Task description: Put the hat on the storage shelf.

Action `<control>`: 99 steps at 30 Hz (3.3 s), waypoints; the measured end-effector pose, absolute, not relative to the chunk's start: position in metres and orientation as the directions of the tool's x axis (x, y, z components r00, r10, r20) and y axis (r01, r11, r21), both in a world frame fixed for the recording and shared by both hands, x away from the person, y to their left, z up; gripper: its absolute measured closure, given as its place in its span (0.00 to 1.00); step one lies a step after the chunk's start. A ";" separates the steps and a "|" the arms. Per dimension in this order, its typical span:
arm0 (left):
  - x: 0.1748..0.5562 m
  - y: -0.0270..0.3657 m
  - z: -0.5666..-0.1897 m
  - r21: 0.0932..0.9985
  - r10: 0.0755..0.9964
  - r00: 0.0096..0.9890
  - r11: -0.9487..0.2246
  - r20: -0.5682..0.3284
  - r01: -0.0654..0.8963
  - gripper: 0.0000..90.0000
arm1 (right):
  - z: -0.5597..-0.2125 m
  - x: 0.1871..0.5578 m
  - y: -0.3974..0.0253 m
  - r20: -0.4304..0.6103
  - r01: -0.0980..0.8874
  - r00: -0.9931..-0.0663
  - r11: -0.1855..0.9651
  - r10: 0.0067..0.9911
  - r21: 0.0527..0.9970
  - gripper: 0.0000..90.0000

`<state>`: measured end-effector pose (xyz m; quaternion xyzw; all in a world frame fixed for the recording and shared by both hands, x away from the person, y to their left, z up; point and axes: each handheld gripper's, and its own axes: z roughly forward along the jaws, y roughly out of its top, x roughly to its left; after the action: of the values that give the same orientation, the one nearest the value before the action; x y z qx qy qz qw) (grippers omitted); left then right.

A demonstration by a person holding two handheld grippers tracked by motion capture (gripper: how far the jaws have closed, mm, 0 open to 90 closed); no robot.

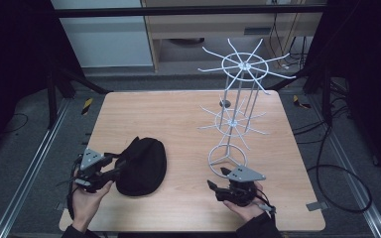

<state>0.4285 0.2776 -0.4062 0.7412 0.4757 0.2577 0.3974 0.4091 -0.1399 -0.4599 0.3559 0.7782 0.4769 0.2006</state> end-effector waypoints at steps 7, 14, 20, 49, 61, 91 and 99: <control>0.437 0.258 -0.400 0.828 0.894 0.449 -0.266 0.019 0.494 0.46 | -0.461 0.405 -0.178 0.041 0.392 -0.593 0.244 0.804 0.887 0.38; 0.452 0.247 -0.404 0.798 0.888 0.460 -0.295 0.025 0.526 0.45 | -0.466 0.404 -0.204 0.043 0.425 -0.542 0.230 0.839 0.875 0.38; 0.469 0.240 -0.418 0.737 0.883 0.467 -0.348 0.050 0.579 0.48 | -0.471 0.406 -0.212 0.043 0.452 -0.524 0.235 0.851 0.860 0.38; 0.463 0.249 -0.419 0.768 0.868 0.495 -0.348 0.046 0.538 0.95 | -0.479 0.414 -0.226 0.045 0.491 -0.477 0.223 0.878 0.842 0.39; 0.434 0.247 -0.379 0.884 0.834 0.551 -0.290 0.044 0.368 0.95 | -0.479 0.414 -0.230 0.047 0.489 -0.464 0.211 0.885 0.846 0.39; 0.394 0.231 -0.287 0.993 0.744 0.667 -0.105 0.048 0.045 0.95 | -0.480 0.415 -0.231 0.036 0.484 -0.451 0.210 0.892 0.850 0.38; 0.399 0.223 -0.262 0.998 0.718 0.694 -0.061 0.056 -0.018 0.95 | -0.481 0.416 -0.232 0.030 0.482 -0.449 0.214 0.893 0.850 0.38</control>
<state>0.3993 0.2229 -0.2624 0.6678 0.2622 0.2906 0.6332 0.4156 -0.2318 -0.4807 0.4647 0.7398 0.4208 0.2443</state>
